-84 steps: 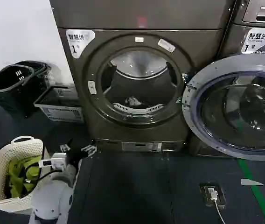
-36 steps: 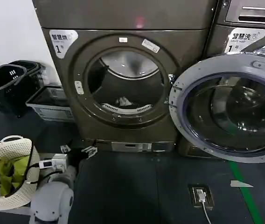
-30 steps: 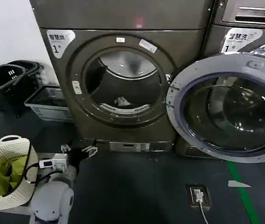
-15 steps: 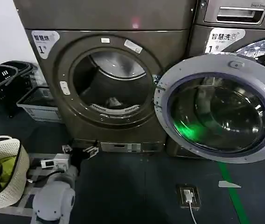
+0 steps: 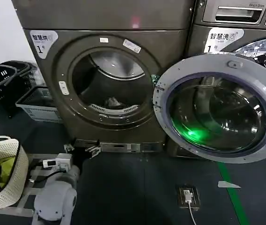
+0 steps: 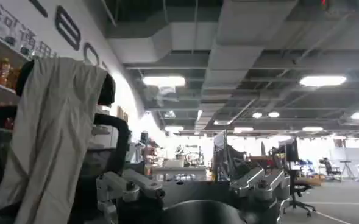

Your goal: Grasp the clothes from the dryer.

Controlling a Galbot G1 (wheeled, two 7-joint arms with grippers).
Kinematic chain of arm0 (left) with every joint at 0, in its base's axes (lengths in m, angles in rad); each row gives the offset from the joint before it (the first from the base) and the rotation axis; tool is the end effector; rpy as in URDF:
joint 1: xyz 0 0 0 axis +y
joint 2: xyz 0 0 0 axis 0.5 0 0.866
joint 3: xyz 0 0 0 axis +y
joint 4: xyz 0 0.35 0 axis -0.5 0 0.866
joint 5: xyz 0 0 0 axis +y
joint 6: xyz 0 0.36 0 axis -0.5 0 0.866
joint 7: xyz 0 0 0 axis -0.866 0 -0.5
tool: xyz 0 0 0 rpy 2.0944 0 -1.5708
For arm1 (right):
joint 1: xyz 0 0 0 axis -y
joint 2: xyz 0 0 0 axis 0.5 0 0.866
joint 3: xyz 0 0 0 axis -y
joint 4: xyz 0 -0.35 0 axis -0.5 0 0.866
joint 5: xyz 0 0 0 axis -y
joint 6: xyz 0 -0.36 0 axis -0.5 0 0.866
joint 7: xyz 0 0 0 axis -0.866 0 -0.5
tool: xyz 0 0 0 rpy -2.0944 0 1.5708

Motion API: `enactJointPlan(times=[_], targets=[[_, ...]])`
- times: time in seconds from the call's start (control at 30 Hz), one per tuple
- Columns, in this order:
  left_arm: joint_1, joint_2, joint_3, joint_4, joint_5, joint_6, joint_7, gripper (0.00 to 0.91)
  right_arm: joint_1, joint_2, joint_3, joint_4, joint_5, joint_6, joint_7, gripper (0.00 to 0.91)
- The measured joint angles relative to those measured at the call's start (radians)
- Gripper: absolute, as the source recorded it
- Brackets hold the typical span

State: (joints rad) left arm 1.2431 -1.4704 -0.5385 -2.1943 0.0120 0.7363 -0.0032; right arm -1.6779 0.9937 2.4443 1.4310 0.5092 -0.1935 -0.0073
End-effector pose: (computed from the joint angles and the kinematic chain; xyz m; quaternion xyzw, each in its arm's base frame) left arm 0.2596 0.0184 -0.1929 0.0102 -0.9866 -0.0557 0.1529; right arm -0.1887 -0.4990 -0.0512 0.7090 0.6835 -0.1198 0.1256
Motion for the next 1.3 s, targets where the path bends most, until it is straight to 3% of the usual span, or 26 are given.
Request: enactJointPlan(times=[1.3], targets=[[-0.004,0.016,0.003,0.010,-0.007,0.000,-0.006,0.907,-0.005,0.011,-0.008,0.017,-0.002,-0.003,0.010,0.907]])
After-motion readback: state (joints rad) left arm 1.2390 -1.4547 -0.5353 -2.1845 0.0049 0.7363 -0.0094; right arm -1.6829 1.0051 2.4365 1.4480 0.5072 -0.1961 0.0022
